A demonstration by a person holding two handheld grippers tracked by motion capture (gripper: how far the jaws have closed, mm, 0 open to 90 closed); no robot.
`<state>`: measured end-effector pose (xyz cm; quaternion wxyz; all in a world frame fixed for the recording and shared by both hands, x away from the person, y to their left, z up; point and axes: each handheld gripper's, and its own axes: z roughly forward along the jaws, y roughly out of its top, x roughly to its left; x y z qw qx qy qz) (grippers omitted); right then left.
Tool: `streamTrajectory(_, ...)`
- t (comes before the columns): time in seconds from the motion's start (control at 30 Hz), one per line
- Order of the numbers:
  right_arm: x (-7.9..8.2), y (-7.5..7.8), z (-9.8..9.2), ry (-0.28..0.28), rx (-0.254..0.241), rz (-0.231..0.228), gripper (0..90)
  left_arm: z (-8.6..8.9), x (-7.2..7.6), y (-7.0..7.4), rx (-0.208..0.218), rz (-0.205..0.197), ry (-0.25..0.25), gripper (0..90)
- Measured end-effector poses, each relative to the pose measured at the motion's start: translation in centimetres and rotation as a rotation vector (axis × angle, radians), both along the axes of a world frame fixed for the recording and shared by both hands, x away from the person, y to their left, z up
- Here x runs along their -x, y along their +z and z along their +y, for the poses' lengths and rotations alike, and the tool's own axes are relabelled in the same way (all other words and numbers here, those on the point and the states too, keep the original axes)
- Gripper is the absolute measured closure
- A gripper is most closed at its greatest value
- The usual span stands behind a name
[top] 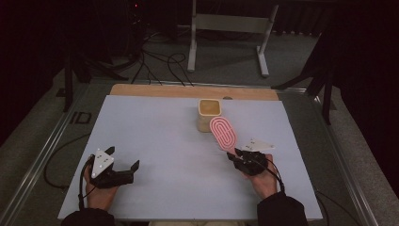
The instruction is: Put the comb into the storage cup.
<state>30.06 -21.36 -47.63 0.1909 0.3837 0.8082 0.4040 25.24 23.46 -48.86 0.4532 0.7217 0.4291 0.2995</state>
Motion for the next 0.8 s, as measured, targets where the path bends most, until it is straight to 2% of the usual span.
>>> streamTrajectory(0.27,0.1,-0.2,0.5,0.001,-0.005,-0.007,69.6,-0.6,-0.1,0.3,0.014,0.003,-0.018,0.2)
streamTrajectory(0.3,0.2,0.0,0.5,-0.001,-0.013,-0.007,69.6,-0.9,-0.3,0.6,0.043,0.01,-0.024,0.2)
streamTrajectory(0.57,0.3,0.3,0.6,-0.004,-0.027,-0.026,69.7,-2.6,-1.0,2.2,0.051,0.012,-0.052,0.1)
streamTrajectory(0.7,0.4,0.5,0.7,-0.002,-0.029,-0.031,69.6,-3.8,-1.9,2.8,0.036,0.056,-0.079,0.1)
streamTrajectory(0.8,0.4,0.5,0.7,0.002,-0.03,-0.036,69.6,-4.8,-2.4,3.2,0.032,0.067,-0.108,0.1)
